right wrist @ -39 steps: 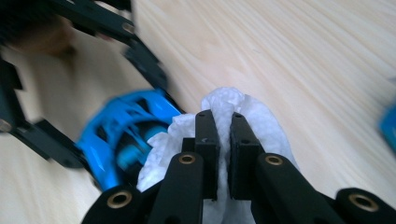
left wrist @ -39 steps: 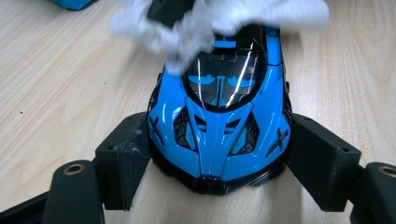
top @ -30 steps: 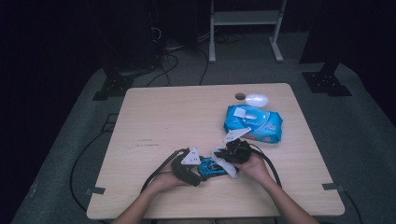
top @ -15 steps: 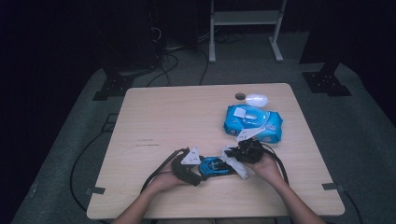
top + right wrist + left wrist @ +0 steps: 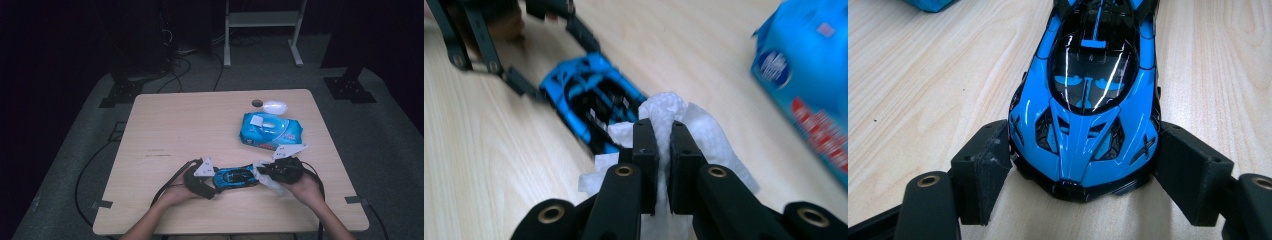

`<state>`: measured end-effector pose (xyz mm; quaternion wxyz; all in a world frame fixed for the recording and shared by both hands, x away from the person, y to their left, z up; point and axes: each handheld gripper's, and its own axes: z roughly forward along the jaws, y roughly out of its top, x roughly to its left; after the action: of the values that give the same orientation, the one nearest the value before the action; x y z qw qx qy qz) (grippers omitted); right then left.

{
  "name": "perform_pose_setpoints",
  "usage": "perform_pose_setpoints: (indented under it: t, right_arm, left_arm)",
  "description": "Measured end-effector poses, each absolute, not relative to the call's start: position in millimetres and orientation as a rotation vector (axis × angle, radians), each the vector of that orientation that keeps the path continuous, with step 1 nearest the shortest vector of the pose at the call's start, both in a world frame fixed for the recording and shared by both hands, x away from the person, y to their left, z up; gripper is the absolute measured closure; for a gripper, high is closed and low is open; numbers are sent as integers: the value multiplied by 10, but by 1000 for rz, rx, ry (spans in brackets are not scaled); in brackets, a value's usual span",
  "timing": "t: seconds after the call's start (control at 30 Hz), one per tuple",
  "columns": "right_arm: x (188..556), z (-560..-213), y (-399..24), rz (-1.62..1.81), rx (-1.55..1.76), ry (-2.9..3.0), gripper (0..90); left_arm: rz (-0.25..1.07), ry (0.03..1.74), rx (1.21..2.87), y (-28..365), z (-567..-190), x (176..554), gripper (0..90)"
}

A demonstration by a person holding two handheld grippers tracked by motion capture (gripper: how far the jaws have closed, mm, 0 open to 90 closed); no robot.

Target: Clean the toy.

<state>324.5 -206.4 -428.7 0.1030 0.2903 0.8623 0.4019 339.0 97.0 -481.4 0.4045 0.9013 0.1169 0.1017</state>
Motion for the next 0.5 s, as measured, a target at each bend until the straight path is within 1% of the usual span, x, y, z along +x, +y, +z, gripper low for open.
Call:
perform_pose_setpoints:
  t: [0.13, 0.37, 0.5]
  right_arm:
    - [3321, -4436, -1989, 1156, 852, 2565, 838]
    - [3504, -4453, -1881, 1148, 864, 2538, 836]
    - [3505, -4462, -1874, 1156, 865, 2526, 836]
  left_arm:
    - [258, 294, 2277, 971, -4814, 3390, 255]
    - [258, 349, 2267, 991, -4821, 3427, 251]
    - [259, 359, 2269, 991, -4818, 3428, 252]
